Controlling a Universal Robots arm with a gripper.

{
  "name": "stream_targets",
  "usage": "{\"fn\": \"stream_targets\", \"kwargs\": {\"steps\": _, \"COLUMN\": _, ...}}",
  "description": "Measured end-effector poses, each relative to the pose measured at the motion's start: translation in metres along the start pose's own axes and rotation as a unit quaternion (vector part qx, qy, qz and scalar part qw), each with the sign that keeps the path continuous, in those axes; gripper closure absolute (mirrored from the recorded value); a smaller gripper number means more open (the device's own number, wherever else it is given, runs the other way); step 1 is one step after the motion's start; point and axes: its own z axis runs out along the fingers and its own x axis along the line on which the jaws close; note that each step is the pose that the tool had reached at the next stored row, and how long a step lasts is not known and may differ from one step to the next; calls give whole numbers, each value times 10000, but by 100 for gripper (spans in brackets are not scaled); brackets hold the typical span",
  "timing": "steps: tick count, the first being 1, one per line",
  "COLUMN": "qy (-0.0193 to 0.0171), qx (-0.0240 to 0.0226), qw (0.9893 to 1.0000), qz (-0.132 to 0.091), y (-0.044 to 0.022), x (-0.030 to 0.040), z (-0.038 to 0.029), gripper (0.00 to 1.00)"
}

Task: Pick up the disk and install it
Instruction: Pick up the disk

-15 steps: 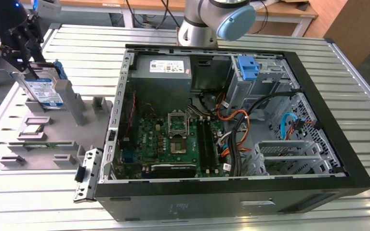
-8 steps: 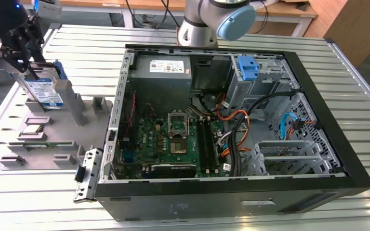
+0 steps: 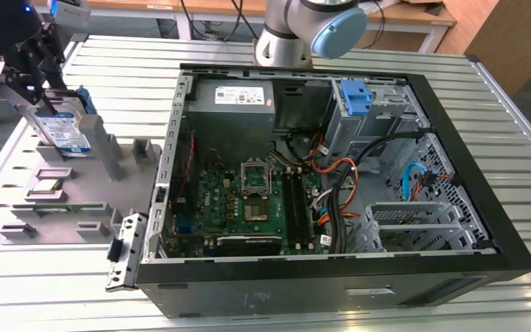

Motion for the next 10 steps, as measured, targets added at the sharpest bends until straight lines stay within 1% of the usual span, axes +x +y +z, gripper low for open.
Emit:
{"fn": "stream_targets", "kwargs": {"steps": 4, "qy": 0, "qx": -1, "qw": 10000, "qz": -5, "y": -15, "x": -1, "z": 0, "gripper": 45}}
{"fn": "stream_targets", "kwargs": {"steps": 10, "qy": 0, "qx": -1, "qw": 10000, "qz": -12, "y": -17, "x": -1, "z": 0, "gripper": 45}}
